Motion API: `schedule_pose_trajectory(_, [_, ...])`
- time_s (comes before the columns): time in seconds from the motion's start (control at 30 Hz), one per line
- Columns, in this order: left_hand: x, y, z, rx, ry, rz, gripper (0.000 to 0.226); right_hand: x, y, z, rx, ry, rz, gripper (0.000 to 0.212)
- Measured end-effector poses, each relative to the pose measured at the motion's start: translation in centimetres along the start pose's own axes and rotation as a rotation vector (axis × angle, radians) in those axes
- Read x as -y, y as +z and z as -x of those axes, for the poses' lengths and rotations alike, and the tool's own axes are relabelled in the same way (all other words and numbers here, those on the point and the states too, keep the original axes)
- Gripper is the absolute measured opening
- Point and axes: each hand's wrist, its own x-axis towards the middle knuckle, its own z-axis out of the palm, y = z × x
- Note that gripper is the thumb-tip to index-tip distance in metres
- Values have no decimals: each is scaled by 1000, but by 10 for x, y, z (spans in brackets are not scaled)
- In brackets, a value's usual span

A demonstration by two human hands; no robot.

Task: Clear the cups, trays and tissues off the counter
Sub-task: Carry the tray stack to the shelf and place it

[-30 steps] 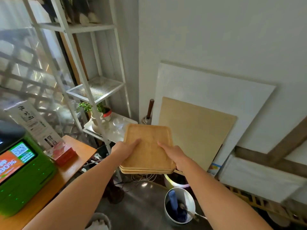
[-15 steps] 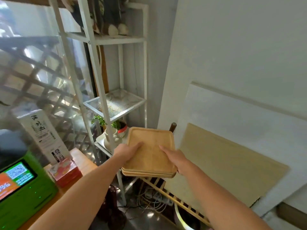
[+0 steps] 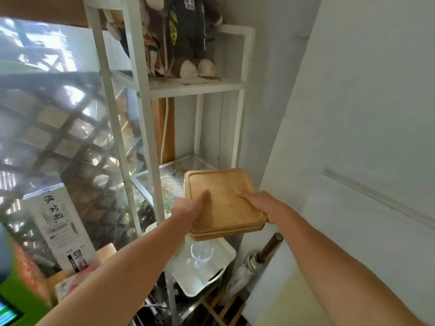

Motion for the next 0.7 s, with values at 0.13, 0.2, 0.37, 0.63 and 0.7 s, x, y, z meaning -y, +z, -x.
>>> schedule_pose_trajectory(0.13, [-8, 9, -22, -85, -76, 98, 83, 29, -2, -52, 107, -3, 99, 99])
schedule_pose_trajectory(0.2, [-17, 11, -34, -141, -98, 152, 81, 44, 0, -77, 139, -6, 148, 92])
schedule_pose_trajectory(0.37, [-32, 7, -65, -269, -156, 227, 64, 65, 14, -137, 233, -19, 142, 89])
schedule_pose_trajectory(0.63, [-37, -2, -99, -349, -278, 237, 52, 78, 50, -200, 308, -49, 167, 89])
schedule_pose_trajectory(0.7, [-37, -4, -101, -359, -297, 251, 52, 80, 57, -211, 315, -64, 191, 84])
